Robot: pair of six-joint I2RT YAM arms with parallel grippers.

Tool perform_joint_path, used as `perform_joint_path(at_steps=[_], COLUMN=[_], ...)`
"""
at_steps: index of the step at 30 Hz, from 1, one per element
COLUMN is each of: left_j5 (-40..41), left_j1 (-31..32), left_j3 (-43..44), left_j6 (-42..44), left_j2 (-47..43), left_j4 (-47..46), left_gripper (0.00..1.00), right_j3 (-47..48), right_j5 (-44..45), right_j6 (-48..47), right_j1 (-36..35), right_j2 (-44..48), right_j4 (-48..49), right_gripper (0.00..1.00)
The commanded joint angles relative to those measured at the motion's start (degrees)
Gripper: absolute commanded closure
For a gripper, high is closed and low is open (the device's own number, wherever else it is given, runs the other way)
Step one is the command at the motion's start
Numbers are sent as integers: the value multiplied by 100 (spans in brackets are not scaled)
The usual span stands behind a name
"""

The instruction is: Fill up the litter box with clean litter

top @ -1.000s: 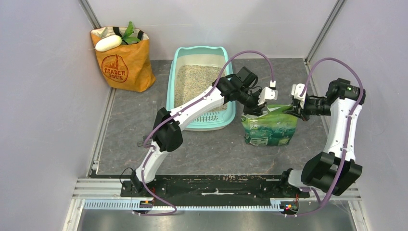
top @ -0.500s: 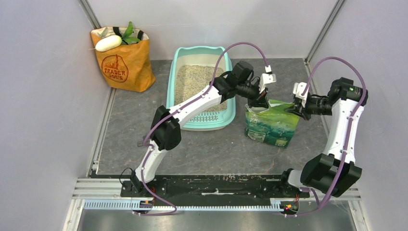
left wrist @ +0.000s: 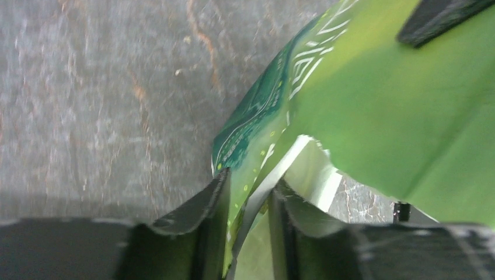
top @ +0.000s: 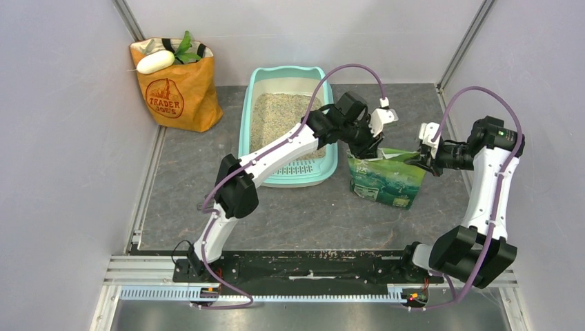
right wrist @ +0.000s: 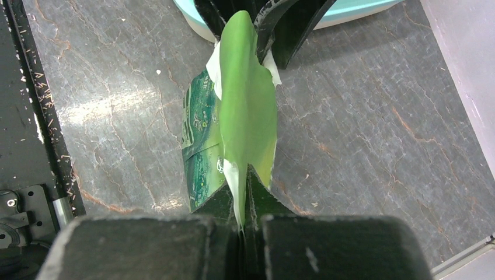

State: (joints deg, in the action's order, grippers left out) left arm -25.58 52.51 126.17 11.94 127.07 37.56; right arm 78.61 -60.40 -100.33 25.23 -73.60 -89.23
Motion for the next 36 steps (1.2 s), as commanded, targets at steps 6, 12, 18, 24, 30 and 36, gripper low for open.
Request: perform_joint_path(at_steps=[6,12,18,24,30,36], left_j5=[1695,1308,1359,1313,721,-219], left_j1=[-4,-65,-83,-83,-68,5], left_j3=[123,261,-131,-193,133,443], left_j6=[-1472,-2315,-3307,-3826,-4012,-4211], left_j2=[-479,-431,-589,-663,-432,-397], left_j4=[343,804,982,892,633,-111], left_gripper=[30,37,38,38,67,98], right_j3=[-48,-38,-36,-51,-109,178], right_j5=[-336,-365,-358,-357,-420,-750], right_j6=[-75,-65,-74,-56,-10,1005], right_j1=[-36,-36,-36,-36,-36,-59], right_j2=[161,169,119,91,39,-165], right_j4=[-1038,-1037,-1034,-1038,-996,-190], right_gripper=[100,100,100,100,100,100])
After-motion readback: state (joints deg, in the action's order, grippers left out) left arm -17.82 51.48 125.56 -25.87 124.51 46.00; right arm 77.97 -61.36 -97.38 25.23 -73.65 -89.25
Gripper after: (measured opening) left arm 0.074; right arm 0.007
